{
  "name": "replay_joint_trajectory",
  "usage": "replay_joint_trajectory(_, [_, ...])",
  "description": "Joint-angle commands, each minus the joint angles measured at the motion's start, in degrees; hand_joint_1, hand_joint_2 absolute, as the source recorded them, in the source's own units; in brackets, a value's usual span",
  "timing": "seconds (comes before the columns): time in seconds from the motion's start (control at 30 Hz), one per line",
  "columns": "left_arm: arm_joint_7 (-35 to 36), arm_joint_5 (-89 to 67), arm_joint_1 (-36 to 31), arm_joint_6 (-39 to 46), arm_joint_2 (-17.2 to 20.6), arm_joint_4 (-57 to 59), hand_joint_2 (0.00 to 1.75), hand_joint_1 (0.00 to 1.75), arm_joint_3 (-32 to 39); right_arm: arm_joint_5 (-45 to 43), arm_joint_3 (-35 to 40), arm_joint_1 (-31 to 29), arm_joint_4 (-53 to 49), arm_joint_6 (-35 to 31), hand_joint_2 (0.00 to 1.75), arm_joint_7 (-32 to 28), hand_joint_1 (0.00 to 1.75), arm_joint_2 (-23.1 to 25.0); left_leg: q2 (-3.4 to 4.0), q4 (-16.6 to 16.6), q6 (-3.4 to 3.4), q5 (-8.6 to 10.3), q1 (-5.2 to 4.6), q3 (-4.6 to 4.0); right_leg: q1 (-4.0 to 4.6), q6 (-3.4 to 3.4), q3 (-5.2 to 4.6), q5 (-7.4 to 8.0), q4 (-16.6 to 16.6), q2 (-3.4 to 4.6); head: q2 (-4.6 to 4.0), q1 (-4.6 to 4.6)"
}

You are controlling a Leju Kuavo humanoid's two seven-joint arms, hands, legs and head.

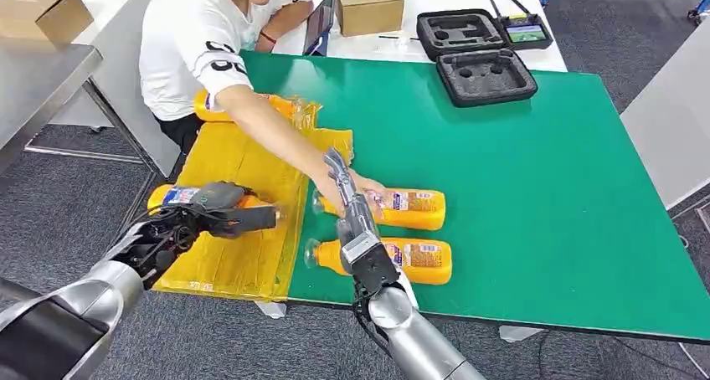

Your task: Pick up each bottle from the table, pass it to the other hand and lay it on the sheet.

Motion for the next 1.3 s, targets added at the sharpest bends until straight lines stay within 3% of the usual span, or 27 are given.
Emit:
replay_joint_trajectory(0.03, [-4.6,6.1,-0.2,-11.7,0.9,3.4,0.00,0.00,2.5,-0.5,1.8,-2.4,4.1,-0.1,0.00,-0.1,0.00,-0.7,0.13,-0.1,0.06,-0.07,-0.02,0.21,0.00,-0.06,0.17,-0.03,-0.1,0.09,0.00,0.00])
replay_joint_trajectory(0.43, [-5.7,13.1,1.6,-16.5,1.1,3.0,0.00,0.00,3.1,0.3,1.9,-2.3,4.9,-0.6,0.00,-0.1,0.00,-0.3,0.08,-0.1,0.05,-0.06,-0.07,0.37,-0.05,-0.06,0.35,-0.03,-0.1,0.08,0.00,0.00])
replay_joint_trajectory(0.57, [-7.2,22.0,2.7,-17.4,-0.1,3.0,0.00,0.00,10.1,0.7,1.8,-1.7,4.5,-0.7,0.00,-0.1,0.00,-0.3,0.13,-0.1,0.07,-0.07,-0.08,0.46,-0.06,-0.06,0.42,-0.03,-0.1,0.12,0.00,0.00])
replay_joint_trajectory(0.63, [-10.2,25.6,4.8,-10.0,-1.0,-0.1,0.00,0.00,13.8,1.1,1.6,-0.9,3.4,-0.4,0.00,-0.1,0.00,-0.5,0.11,-0.1,0.08,-0.09,-0.07,0.50,-0.04,-0.07,0.47,-0.04,-0.1,0.09,0.00,0.00])
replay_joint_trajectory(0.7, [-10.2,25.6,4.9,-9.9,-1.4,-0.2,0.00,0.00,13.7,1.2,1.6,-0.7,3.3,-0.5,0.00,-0.1,0.00,-0.5,0.02,-0.1,0.06,-0.05,-0.07,0.39,-0.06,-0.04,0.38,-0.03,-0.1,0.02,0.00,0.00])
replay_joint_trajectory(0.73, [-10.9,26.4,5.6,-5.2,-1.9,-1.3,0.00,0.00,15.3,1.4,1.6,-0.4,2.7,-0.4,0.00,-0.1,0.00,-0.6,0.03,-0.1,0.08,-0.09,-0.06,0.45,-0.04,-0.07,0.44,-0.07,-0.1,0.00,-0.02,0.00])
replay_joint_trajectory(0.8, [-15.1,31.0,7.8,13.8,-5.3,-5.5,0.00,0.00,22.4,2.3,1.6,-0.1,1.9,-1.1,0.00,0.2,0.00,-0.5,-0.02,0.0,0.09,-0.13,-0.03,0.41,0.00,-0.09,0.40,-0.12,-0.1,-0.07,0.00,0.02])
replay_joint_trajectory(0.87, [-19.2,32.2,9.4,23.9,-6.4,-8.9,0.00,0.00,25.3,2.3,2.1,-0.3,2.1,-0.6,0.00,0.5,0.00,-0.3,-0.10,-0.1,0.07,-0.04,-0.06,0.31,-0.05,-0.05,0.32,-0.08,-0.1,-0.14,0.00,0.00])
replay_joint_trajectory(0.93, [-19.6,32.8,10.1,25.2,-6.4,-10.1,0.00,0.00,25.6,2.3,2.2,-0.7,2.7,-0.7,0.00,0.7,0.00,0.0,-0.08,0.0,0.07,-0.08,-0.03,0.23,-0.01,-0.05,0.24,-0.10,0.0,-0.12,0.00,0.02])
replay_joint_trajectory(0.97, [-23.3,29.5,12.0,37.6,-6.2,-15.0,0.00,0.00,25.4,1.9,2.6,-1.0,3.2,-0.4,0.00,0.4,0.00,0.1,-0.02,0.0,0.06,-0.06,-0.03,0.12,-0.02,-0.05,0.09,-0.06,0.0,-0.06,0.00,0.00])
replay_joint_trajectory(1.03, [-23.3,28.1,14.5,52.3,-4.0,-23.3,0.00,0.00,20.7,1.6,3.2,-1.0,3.4,0.1,0.00,0.3,0.00,0.3,0.03,0.0,0.12,-0.22,-0.02,0.32,0.02,-0.11,0.30,-0.19,0.0,-0.05,0.00,0.00])
replay_joint_trajectory(1.07, [-23.3,30.6,15.3,52.9,-4.2,-26.0,0.00,0.00,22.3,1.6,3.4,-1.0,3.5,0.0,0.00,0.4,0.00,0.4,0.01,0.0,0.04,-0.06,-0.03,0.06,-0.02,-0.05,0.04,-0.05,0.0,-0.02,0.00,0.02])
replay_joint_trajectory(1.1, [-23.3,20.3,17.7,52.9,-6.5,-32.6,0.00,0.00,29.4,1.8,3.9,-1.1,3.6,0.0,0.00,0.4,0.00,0.2,0.08,0.0,0.07,-0.17,0.01,0.18,0.04,-0.10,0.15,-0.13,0.0,0.01,0.00,-0.02])
replay_joint_trajectory(1.17, [-23.3,24.0,18.8,52.9,-7.7,-35.7,0.00,0.00,31.4,3.3,4.5,-1.2,3.3,-0.5,0.00,1.0,0.00,-0.5,0.04,0.1,0.08,-0.20,0.01,0.16,0.04,-0.09,0.15,-0.17,0.0,-0.05,0.00,0.00])
replay_joint_trajectory(1.2, [-23.3,24.6,20.5,52.9,-8.3,-40.3,0.00,0.00,32.9,6.4,5.2,-1.5,2.6,-0.9,1.75,3.2,0.00,-2.0,-0.02,0.0,0.07,-0.10,0.00,0.04,0.01,-0.05,0.02,-0.09,0.0,-0.08,0.00,0.00])
replay_joint_trajectory(1.27, [-23.3,29.0,22.6,52.9,-7.7,-44.8,0.00,0.00,32.8,11.4,5.4,-2.1,1.2,-1.1,1.75,7.8,0.00,-4.1,-0.07,0.1,0.09,-0.14,0.01,0.07,0.03,-0.07,0.11,-0.15,0.0,-0.14,0.00,0.00])
replay_joint_trajectory(1.3, [-23.3,30.4,25.3,52.9,-7.3,-49.5,0.00,0.00,33.4,15.9,4.5,-2.8,0.0,-0.1,1.75,13.5,0.00,-6.3,0.07,0.0,0.08,-0.08,-0.02,-0.03,-0.01,-0.04,-0.05,-0.06,-0.1,0.01,0.00,0.00])
